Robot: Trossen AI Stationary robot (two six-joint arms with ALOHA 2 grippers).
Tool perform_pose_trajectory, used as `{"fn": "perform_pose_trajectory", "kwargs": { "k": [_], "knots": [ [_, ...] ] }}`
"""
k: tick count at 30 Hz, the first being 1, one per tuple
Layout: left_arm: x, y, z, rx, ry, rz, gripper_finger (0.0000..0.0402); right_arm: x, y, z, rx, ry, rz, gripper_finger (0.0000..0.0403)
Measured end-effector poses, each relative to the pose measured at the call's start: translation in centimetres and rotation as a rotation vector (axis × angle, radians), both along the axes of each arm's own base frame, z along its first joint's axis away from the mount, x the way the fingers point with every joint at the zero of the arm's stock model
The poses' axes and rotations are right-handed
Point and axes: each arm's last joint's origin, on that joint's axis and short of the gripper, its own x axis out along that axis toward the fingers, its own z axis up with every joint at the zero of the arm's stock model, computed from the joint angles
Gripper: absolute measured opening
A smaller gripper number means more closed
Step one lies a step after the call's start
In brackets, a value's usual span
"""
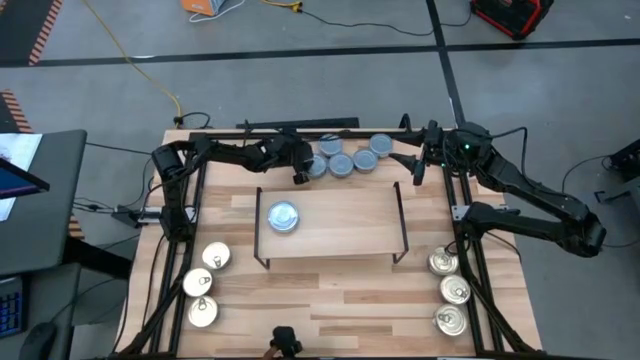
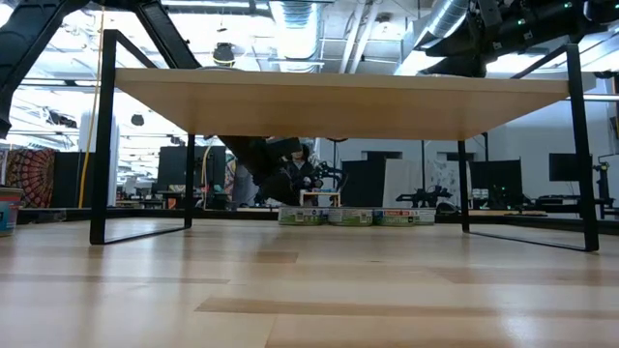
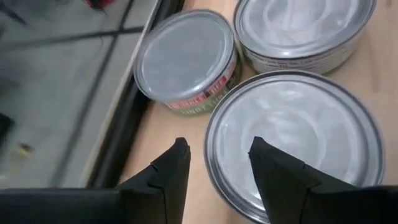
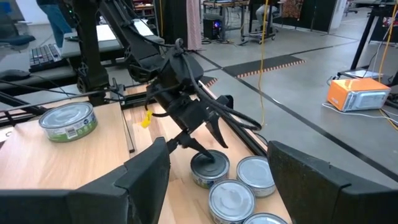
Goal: Stack canned seafood by type on shelf
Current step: Stack the green tuna can on top of the green tuna can on the shelf
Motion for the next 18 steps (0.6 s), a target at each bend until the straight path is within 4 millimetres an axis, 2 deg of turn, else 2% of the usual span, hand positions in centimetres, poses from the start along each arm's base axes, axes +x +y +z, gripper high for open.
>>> {"fn": "perform_pose_trajectory", "kwargs": {
  "k": [8,18],
  "knots": [
    [-3.7,2.7,0.1,-0.393,-0.087,0.113,0.0108,0.0,0.0,0.0,0.007,-0.003,0.000,0.0295],
    [-6.1,3.8,-0.5,-0.564,-0.051,0.171,0.0051,0.0,0.0,0.1,0.007,-0.008,-0.001,0.0295]
  ]
}}
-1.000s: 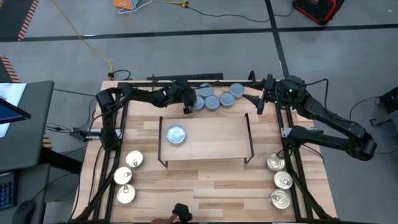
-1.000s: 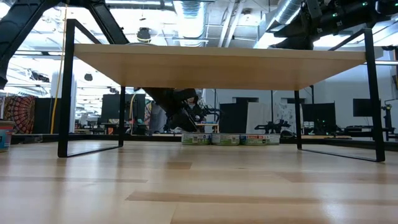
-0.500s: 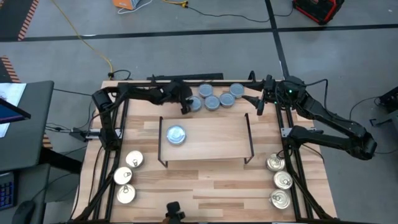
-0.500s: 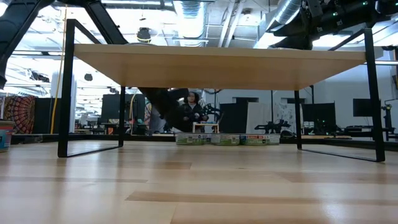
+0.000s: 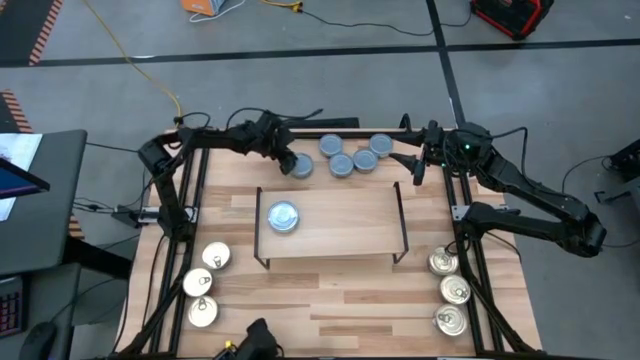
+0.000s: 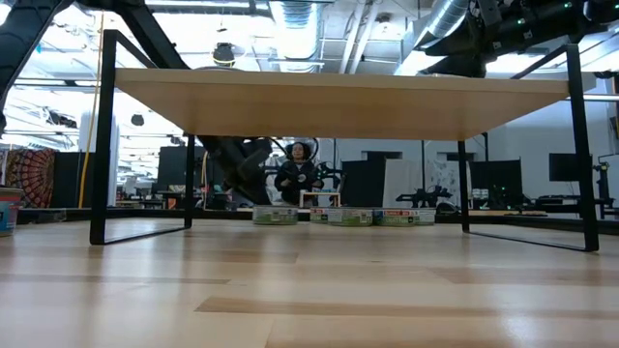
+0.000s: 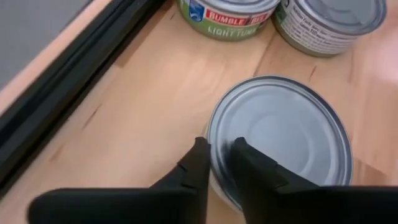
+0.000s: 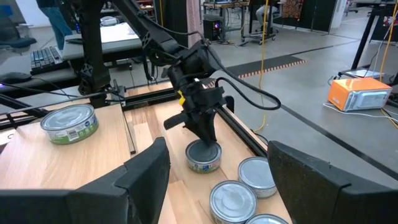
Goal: Stack canned seafood by type on shelf
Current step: Stack the green tuna can on top of the green tuna can on the shelf
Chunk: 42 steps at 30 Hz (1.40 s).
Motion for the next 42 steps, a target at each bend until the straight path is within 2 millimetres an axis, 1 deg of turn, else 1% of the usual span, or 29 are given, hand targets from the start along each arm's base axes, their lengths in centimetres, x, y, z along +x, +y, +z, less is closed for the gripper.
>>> {"fn": "perform_pose_trajectory", "kwargs": {
  "k": [3,5,8,12,14,17,22,24,26,29,32,34,37,42],
  "knots": [
    [-0.7,0.3,-0.2,-0.042,0.017,0.008,0.0017,0.0,0.0,0.0,0.000,0.000,0.000,0.0295],
    [-1.3,0.6,-0.4,-0.066,0.031,0.030,0.0005,0.0,0.0,0.0,0.001,0.000,0.000,0.0295],
    [-2.0,1.0,-0.5,-0.094,0.043,0.069,0.0001,0.0,0.0,0.0,0.000,0.000,0.000,0.0295],
    [-2.8,1.0,-0.6,-0.078,0.103,0.119,0.0000,0.0,0.0,0.0,-0.001,-0.001,0.000,0.0295],
    [-2.9,1.0,0.0,-0.047,0.121,0.125,0.0000,0.0,0.0,0.0,-0.001,-0.002,0.000,0.0295],
    [-3.1,0.7,0.5,-0.047,0.134,0.119,0.0000,0.1,0.1,0.0,-0.003,-0.004,0.007,0.0295],
    [-3.4,0.2,3.1,0.043,0.119,0.106,0.0000,0.3,0.4,0.1,-0.008,-0.010,0.029,0.0295],
    [-3.6,-0.3,4.0,0.072,0.128,0.094,0.0000,0.4,0.4,0.2,-0.012,-0.015,0.035,0.0295],
    [-3.7,-0.8,5.3,0.125,0.125,0.088,0.0000,0.4,0.5,0.2,-0.015,-0.017,0.042,0.0295],
    [-4.0,-1.5,7.0,0.198,0.151,0.155,0.0004,0.4,0.5,0.2,-0.016,-0.017,0.043,0.0295],
    [-4.1,-2.2,8.5,0.231,0.126,0.260,0.0026,0.5,0.5,0.2,-0.015,-0.022,0.043,0.0295],
    [-4.0,-2.7,9.4,0.237,0.099,0.265,0.0055,0.5,0.5,0.3,-0.018,-0.025,0.042,0.0295],
    [-3.4,-3.5,10.3,0.236,0.131,0.219,0.0112,0.5,0.5,0.3,-0.018,-0.025,0.042,0.0295],
    [-2.3,-4.6,11.9,0.311,0.217,0.166,0.0212,0.5,0.5,0.3,-0.014,-0.027,0.041,0.0295]
  ]
}}
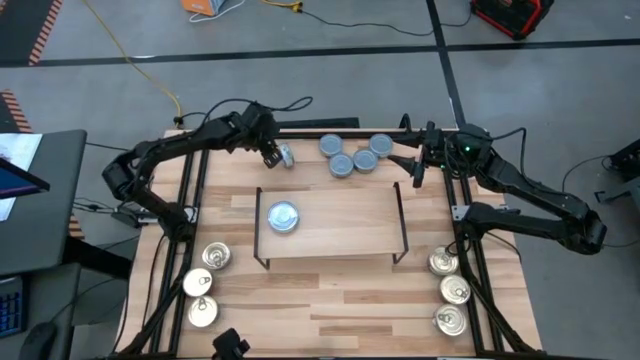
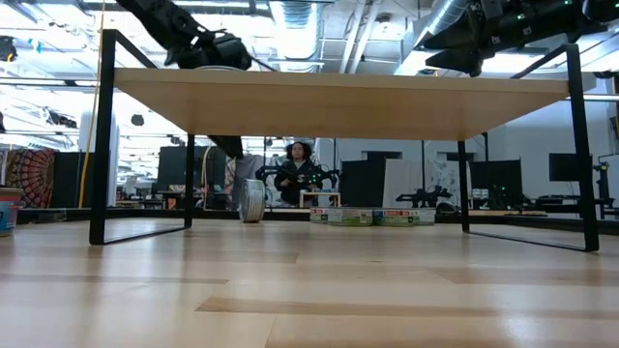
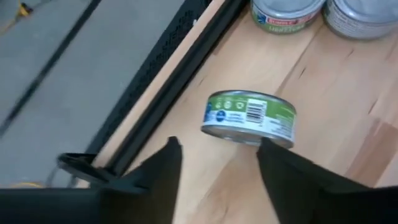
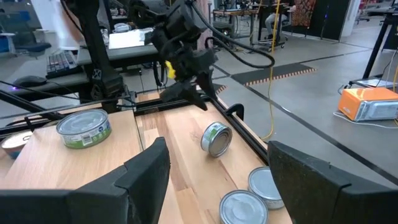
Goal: Stack canned seafood by type on shelf
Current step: Stack the green tuna can on top of the green tuna can on the shelf
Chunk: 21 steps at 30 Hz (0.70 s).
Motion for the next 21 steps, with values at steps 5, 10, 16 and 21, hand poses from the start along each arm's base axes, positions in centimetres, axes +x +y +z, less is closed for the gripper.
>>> {"fn": "perform_pose_trajectory", "kwargs": {
  "k": [5,10,16,21],
  "knots": [
    [0.4,-0.3,3.2,0.008,0.005,-0.003,0.0256,0.0,0.0,0.0,0.002,-0.004,0.000,0.0295],
    [1.1,-0.1,4.7,-0.115,-0.038,0.012,0.0249,0.0,0.0,0.2,0.000,-0.018,-0.001,0.0295],
    [4.8,-0.4,2.9,-0.177,0.270,-0.120,0.0230,0.0,0.0,0.1,0.004,-0.012,0.003,0.0295],
    [7.0,-0.6,3.1,-0.163,0.453,-0.350,0.0220,0.0,0.1,-0.1,0.000,0.009,0.005,0.0295]
  ]
}}
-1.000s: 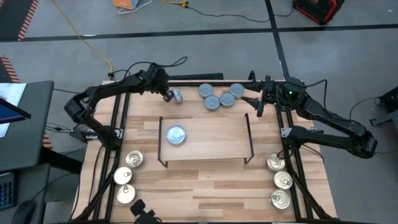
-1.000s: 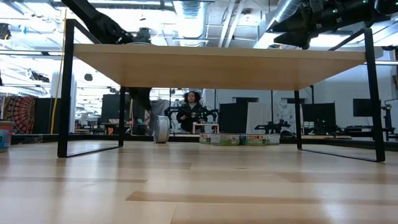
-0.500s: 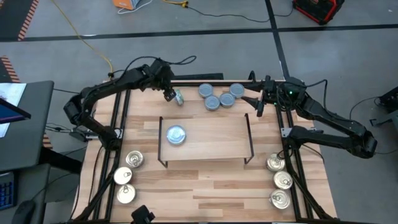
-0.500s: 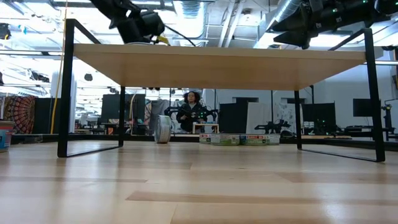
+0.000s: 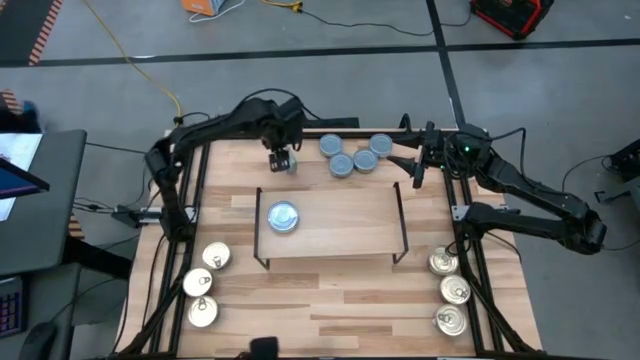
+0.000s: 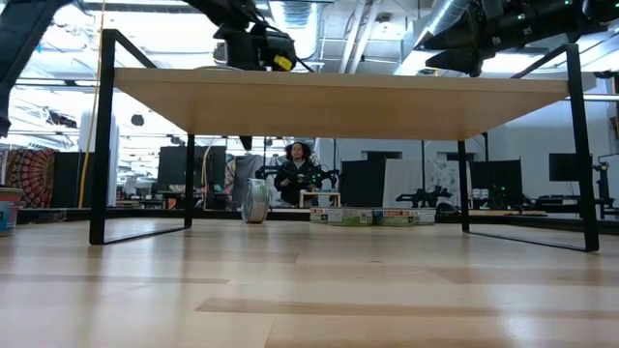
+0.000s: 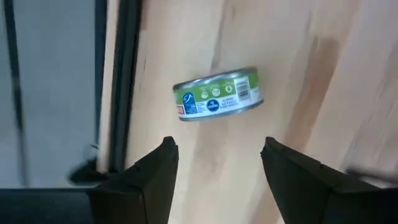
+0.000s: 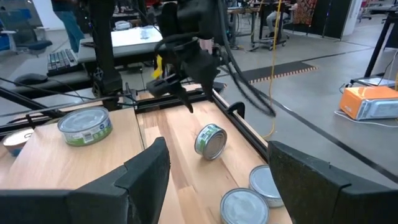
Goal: Stack canned seafood by type on shelf
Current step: Stack the green tuna can on top of the green tuna can on the shelf
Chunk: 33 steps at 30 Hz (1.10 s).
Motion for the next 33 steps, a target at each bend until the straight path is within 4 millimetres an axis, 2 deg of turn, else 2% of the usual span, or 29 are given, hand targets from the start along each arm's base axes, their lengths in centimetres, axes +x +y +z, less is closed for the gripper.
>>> {"fn": "perform_pose_trajectory", "kwargs": {
  "k": [3,9,14,22,29,33],
  "knots": [
    [0.9,-0.5,0.0,0.062,0.112,-0.207,0.0216,0.0,0.0,-0.1,-0.003,0.008,0.001,0.0295],
    [1.6,-1.1,-0.4,0.145,0.284,-0.595,0.0219,0.0,0.0,-0.1,-0.006,0.009,0.001,0.0295],
    [1.6,-1.2,-0.6,0.156,0.350,-0.655,0.0236,0.0,0.0,-0.1,-0.005,0.009,0.001,0.0295],
    [1.7,-1.3,-0.7,0.120,0.332,-0.794,0.0296,0.0,0.0,-0.1,-0.005,0.009,0.001,0.0295],
    [2.4,-0.8,-0.6,0.138,0.211,-0.907,0.0302,0.0,0.0,-0.1,0.002,0.007,0.000,0.0295],
    [2.4,-0.1,-1.7,0.092,0.224,-0.877,0.0302,0.0,0.0,-0.1,0.002,0.007,0.001,0.0295]
  ]
}}
